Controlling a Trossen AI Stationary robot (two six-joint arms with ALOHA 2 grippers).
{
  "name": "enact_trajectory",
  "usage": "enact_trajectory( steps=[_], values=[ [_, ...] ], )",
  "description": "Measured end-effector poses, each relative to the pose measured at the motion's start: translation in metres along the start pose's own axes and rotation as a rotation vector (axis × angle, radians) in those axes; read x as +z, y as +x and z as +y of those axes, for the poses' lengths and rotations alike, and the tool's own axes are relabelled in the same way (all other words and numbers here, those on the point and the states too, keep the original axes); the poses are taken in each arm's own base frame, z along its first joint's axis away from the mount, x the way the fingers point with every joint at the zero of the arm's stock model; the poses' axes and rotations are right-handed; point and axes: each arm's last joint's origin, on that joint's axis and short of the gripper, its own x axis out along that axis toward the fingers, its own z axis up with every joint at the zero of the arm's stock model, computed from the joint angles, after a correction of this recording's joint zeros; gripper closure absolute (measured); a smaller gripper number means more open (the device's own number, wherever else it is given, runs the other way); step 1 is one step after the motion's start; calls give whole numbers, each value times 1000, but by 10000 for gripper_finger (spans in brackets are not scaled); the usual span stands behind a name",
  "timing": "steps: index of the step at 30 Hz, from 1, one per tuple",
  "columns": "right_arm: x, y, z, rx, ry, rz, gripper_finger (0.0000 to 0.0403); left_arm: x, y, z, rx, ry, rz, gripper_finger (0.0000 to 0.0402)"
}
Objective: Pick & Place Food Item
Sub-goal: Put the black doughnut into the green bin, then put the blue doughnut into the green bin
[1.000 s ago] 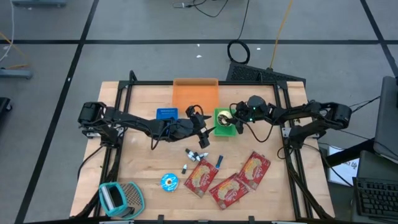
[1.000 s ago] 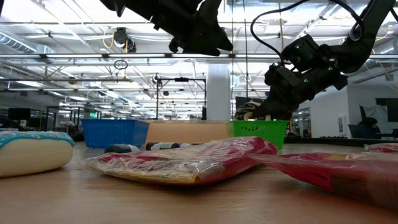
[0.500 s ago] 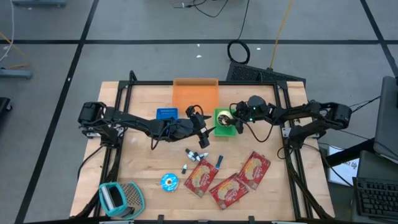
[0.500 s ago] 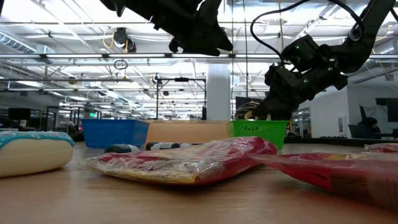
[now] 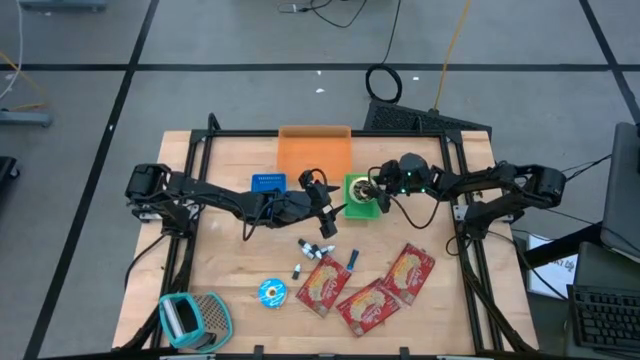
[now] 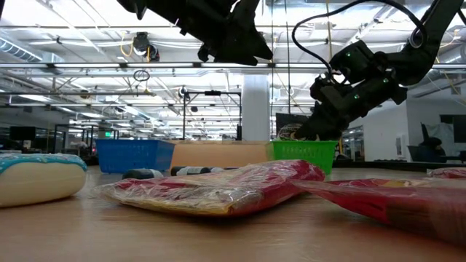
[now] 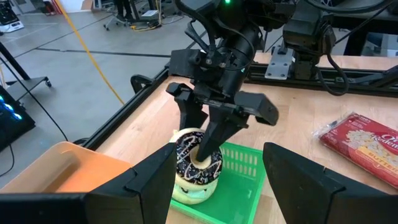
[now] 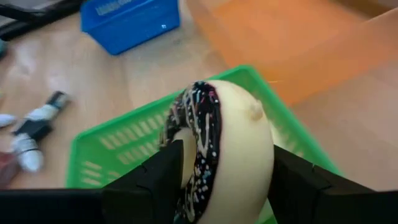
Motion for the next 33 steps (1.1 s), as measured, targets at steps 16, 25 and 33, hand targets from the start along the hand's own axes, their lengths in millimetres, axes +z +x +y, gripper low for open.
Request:
enact_trajectory(
  steps=[16,25,33],
  values=[
    [4,0,1,4,-164,-38,200,0,0,0,0,4,0,160],
    [9,-4,2,-2,-174,-73,175,0,0,0,-1,3,0,160],
    [19,-17,4,-75,-189,-118,172,0,0,0,-1,1,1,160]
  ],
)
